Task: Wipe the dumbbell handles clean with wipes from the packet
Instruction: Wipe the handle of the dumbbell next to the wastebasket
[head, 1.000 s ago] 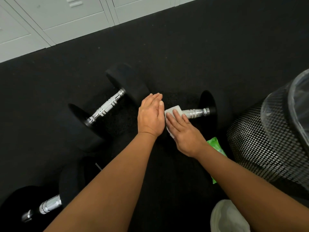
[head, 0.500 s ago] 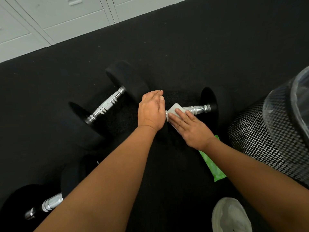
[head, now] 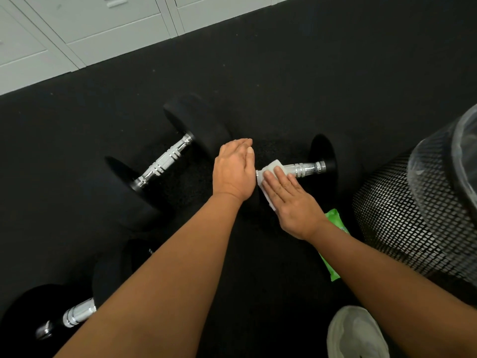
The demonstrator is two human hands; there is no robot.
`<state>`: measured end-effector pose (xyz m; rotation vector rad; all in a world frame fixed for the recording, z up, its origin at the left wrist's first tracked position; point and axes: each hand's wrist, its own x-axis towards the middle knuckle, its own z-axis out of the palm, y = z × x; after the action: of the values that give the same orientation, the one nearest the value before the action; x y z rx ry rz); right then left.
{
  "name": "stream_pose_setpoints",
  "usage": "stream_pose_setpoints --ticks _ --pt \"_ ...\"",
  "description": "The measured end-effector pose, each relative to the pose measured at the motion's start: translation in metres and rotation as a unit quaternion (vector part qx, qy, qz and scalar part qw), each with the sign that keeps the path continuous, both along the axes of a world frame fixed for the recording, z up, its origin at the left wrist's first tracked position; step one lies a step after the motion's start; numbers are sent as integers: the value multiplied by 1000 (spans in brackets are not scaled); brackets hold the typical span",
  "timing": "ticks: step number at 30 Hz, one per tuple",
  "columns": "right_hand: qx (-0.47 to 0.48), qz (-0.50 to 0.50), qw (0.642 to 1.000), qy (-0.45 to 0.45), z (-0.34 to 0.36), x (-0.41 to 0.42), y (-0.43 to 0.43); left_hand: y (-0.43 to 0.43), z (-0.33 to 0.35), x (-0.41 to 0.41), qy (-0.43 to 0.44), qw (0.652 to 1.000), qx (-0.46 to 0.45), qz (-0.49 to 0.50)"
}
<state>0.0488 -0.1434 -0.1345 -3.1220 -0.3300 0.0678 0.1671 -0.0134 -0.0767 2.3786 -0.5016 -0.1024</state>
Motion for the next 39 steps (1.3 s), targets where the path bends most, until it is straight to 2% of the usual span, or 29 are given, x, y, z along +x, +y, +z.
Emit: stream_pose_setpoints --ticks 4,9,11,14,17,20,23,25,28,30,34,39 --pt "13 8 1000 17 8 17 4 0 -1 0 2 1000 -1 0" --pt "94 -119 988 -1 19 18 11 0 -2 1 0 1000 -6 1" --pt "106 -120 987 -8 21 18 21 0 -3 1 -3 1000 -7 1" --pt "125 -77 988 46 32 33 20 0 -4 1 -3 1000 -5 0" --pt "130 -95 982 98 45 58 4 0 -4 2 0 1000 -9 3" --pt "121 -119 982 80 54 62 -3 1 -4 1 0 1000 -16 5" --pt "152 -83 981 82 58 59 3 1 -5 1 4 1000 -15 8" --pt "170 -97 970 143 64 71 5 1 -6 2 3 1000 -16 5" --pt "137 -131 954 231 71 93 -2 0 -6 2 7 1000 -18 2" --pt "125 -148 951 239 73 94 -6 0 -6 2 8 1000 -20 4" --pt "136 -131 962 197 69 76 -6 0 -7 2 6 1000 -15 4" --pt "183 -136 934 276 69 90 -9 0 -7 3 15 1000 -15 2"
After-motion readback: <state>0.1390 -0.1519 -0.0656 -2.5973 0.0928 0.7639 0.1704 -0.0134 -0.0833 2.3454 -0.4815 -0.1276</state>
